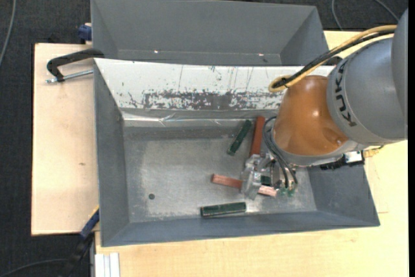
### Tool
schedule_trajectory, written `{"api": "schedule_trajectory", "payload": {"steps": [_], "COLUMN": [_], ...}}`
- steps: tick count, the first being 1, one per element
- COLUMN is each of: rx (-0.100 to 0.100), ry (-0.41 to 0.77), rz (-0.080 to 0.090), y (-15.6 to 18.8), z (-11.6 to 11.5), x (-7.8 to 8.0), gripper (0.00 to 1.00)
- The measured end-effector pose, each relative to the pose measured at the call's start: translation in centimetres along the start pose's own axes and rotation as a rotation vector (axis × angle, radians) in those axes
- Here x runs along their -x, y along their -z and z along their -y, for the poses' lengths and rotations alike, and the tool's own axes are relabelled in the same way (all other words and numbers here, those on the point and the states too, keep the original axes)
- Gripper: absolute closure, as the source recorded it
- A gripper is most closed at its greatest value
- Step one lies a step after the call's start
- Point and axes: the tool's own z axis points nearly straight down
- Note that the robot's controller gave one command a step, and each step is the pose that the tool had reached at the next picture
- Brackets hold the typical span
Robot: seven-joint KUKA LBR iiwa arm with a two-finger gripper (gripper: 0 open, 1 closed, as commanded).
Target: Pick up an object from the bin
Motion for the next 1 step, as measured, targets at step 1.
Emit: {"api": "schedule_trajectory", "payload": {"steps": [1], "rx": [0.0], "ry": [0.0], "rz": [-0.005], "y": [0.99], "z": [-0.02], "x": [-0.14], "gripper": [1.0]}}
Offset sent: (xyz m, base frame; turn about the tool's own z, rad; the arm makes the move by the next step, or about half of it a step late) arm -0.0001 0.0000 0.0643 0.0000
